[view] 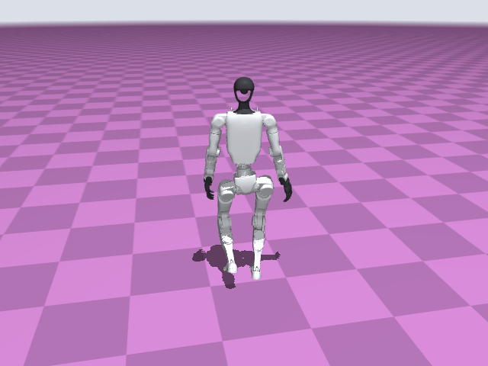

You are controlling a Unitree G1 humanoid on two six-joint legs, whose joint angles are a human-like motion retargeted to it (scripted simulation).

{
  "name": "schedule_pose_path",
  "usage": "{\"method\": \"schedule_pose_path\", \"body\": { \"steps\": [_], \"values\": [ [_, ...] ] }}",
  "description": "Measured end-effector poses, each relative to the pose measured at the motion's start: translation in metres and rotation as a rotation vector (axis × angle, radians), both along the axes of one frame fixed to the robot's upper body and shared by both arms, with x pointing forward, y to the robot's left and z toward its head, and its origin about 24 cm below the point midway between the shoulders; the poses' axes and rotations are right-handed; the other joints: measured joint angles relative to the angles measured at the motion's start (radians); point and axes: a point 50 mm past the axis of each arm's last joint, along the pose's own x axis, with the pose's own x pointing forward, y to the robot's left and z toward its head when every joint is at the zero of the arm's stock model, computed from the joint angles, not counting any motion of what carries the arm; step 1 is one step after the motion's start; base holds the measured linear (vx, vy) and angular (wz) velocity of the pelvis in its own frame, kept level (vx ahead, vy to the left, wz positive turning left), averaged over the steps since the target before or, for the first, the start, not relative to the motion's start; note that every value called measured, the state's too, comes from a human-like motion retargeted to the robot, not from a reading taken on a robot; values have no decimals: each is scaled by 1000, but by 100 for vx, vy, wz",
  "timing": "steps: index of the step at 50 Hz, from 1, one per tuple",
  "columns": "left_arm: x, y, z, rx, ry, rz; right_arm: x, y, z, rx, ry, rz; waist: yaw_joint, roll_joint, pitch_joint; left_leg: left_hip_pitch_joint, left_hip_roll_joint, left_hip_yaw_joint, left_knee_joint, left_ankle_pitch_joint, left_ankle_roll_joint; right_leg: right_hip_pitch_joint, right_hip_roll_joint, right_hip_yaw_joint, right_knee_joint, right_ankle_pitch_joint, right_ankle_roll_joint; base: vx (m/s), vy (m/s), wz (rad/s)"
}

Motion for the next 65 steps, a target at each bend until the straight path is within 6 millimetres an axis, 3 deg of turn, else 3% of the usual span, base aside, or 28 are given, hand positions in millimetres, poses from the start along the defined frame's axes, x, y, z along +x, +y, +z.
{"method": "schedule_pose_path", "body": {
  "steps": [5, 11, 16, 20, 23, 25, 27, 31, 34, 37, 42, 45, 50, 55, 58, 62, 65],
  "values": [
    [7, 4, 4, 24, -61, 31, 23, -5, 6, -41, -57, 59, 33, -54, 16, -113, -113, 51, -303, -83, -18, 133, -49, 43, -46, -89, 17, 60, -4, -9],
    [3, 3, 3, 28, -52, 37, 52, -7, 15, -77, -137, 90, 10, -145, 4, -136, -316, 79, -846, 41, -83, 239, -159, 54, -65, -177, 49, 58, 0, 16],
    [-22, 2, -4, 26, 32, 64, 64, -3, 18, -79, -188, 90, 12, -180, -18, -166, -375, 85, -801, 90, -60, 284, -206, 60, 58, -204, 65, 59, 1, -25],
    [-49, 7, -10, 13, 133, 133, 57, 3, 14, -49, -183, 75, 13, -222, -25, -106, -435, 93, -687, 89, 16, 335, -266, 98, 214, -98, 118, 65, 3, -33],
    [-60, 9, -12, 3, 177, 172, 50, 10, 9, -3, -171, 66, -10, -270, -22, -41, -513, 95, -669, 55, 83, 284, -334, 140, 434, 160, 200, 59, 4, -9],
    [-60, 13, -11, 8, 180, 180, 48, 13, 7, 23, -164, 57, -31, -290, -23, 9, -543, 88, -685, 32, 109, 212, -373, 157, 571, 296, 222, 58, 1, -8],
    [-54, 17, -9, 24, 169, 167, 44, 15, 5, 35, -150, 45, -50, -294, -22, 69, -554, 73, -712, 11, 109, 128, -419, 152, 672, 310, 190, 58, 1, -17],
    [-30, 23, -4, 68, 117, 111, 30, 14, 2, 26, -100, 15, -91, -274, -11, 203, -565, 33, -780, -30, 109, -42, -492, 122, 740, 154, 104, 59, 3, -18],
    [-2, 26, 3, 102, 42, 61, 15, 13, -1, 13, -48, -9, -116, -247, 4, 292, -551, 1, -805, -76, 109, -159, -502, 80, 667, 66, 77, 59, 0, -15],
    [31, 27, 14, 137, -61, 10, -3, 12, -4, 3, 16, -38, -125, -215, 21, 362, -513, -21, -799, -135, 109, -256, -476, 26, 511, 48, 92, 59, -4, -18],
    [82, 23, 37, 172, -238, -47, -35, 10, -7, -6, 133, -88, -115, -180, 10, 421, -461, -38, -832, -181, 104, -376, -390, -24, 139, 135, 193, 57, -8, -18],
    [99, 19, 46, 172, -299, -54, -51, 7, -6, -7, 180, -122, -112, -166, -15, 438, -440, -41, -840, -194, 92, -412, -353, -26, 24, 198, 225, 60, -10, -6],
    [83, 14, 36, 128, -248, 6, -71, 7, -6, -3, 229, -176, -115, -112, -31, 475, -352, -37, -645, -173, 27, -398, -291, -45, 168, 226, 154, 62, -13, -17],
    [36, 9, 12, 75, -76, 26, -66, 2, -5, 2, 199, -158, -108, 19, -31, 384, -132, -51, -266, 178, -129, -260, -118, -122, 149, 157, 23, 54, -15, -35],
    [18, 9, 5, 68, -3, 0, -48, -4, -3, -8, 140, -143, -95, 49, -25, 265, -12, -44, -45, 295, -122, -185, -55, -135, 118, 90, -33, 53, -13, -19],
    [3, 11, 1, 74, 54, -22, -18, -13, 2, -41, 63, -89, -53, 44, -11, 100, 58, -42, 113, 204, -52, -76, -7, -112, 64, 22, -55, 55, -10, -19],
    [-5, 13, -1, 80, 69, -10, 8, -16, 6, -65, 0, -22, -10, 19, 2, -5, 29, -32, 97, 98, -20, 12, 3, -76, 34, -26, -48, 57, -6, -29]
  ]
}}
